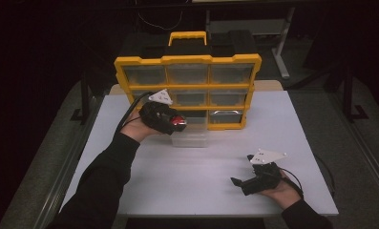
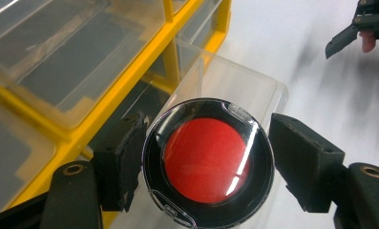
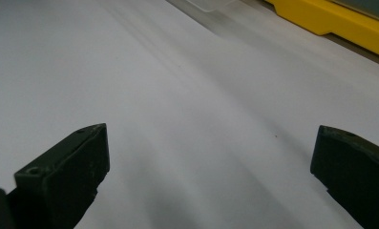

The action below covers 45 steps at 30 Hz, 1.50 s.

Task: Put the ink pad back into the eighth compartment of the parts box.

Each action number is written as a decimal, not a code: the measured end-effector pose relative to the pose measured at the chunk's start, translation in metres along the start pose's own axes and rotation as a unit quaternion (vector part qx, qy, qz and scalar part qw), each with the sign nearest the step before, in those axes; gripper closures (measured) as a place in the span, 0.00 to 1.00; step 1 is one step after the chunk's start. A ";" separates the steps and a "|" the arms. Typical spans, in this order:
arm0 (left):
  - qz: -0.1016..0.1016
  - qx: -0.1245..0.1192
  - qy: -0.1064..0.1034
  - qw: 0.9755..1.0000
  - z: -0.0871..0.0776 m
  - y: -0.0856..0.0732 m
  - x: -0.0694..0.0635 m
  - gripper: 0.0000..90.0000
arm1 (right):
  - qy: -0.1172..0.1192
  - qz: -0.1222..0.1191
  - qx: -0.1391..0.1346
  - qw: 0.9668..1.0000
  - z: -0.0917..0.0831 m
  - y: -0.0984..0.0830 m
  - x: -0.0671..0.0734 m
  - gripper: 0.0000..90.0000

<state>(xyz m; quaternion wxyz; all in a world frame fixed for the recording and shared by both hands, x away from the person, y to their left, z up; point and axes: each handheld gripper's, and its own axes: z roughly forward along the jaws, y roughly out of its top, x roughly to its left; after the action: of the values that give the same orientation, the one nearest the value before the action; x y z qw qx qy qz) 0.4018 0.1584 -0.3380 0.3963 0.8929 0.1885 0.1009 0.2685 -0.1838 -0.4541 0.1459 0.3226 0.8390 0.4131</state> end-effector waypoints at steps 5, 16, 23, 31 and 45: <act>0.005 0.002 -0.009 1.000 0.008 0.005 0.001 0.33 | 0.000 0.000 0.000 1.000 0.000 0.000 0.000 0.00; 0.002 0.010 -0.020 1.000 0.028 0.010 0.002 0.33 | 0.001 0.000 0.000 1.000 0.000 0.000 0.000 0.00; -0.006 0.017 -0.026 0.999 0.036 0.010 0.003 0.33 | 0.001 0.000 0.000 1.000 0.000 0.000 0.000 0.00; -0.012 0.023 -0.026 0.999 0.040 0.009 0.004 0.29 | 0.002 0.004 -0.003 1.000 -0.001 -0.001 0.000 0.00; -0.019 0.005 -0.028 0.999 0.028 0.006 0.000 0.26 | 0.001 0.006 -0.003 1.000 -0.003 -0.004 -0.001 0.00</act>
<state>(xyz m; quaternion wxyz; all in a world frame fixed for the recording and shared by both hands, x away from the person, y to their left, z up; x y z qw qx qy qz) 0.4125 0.1355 -0.3520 0.3985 0.8938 0.1943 0.0674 0.2662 -0.1883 -0.4549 0.1438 0.3271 0.8358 0.4170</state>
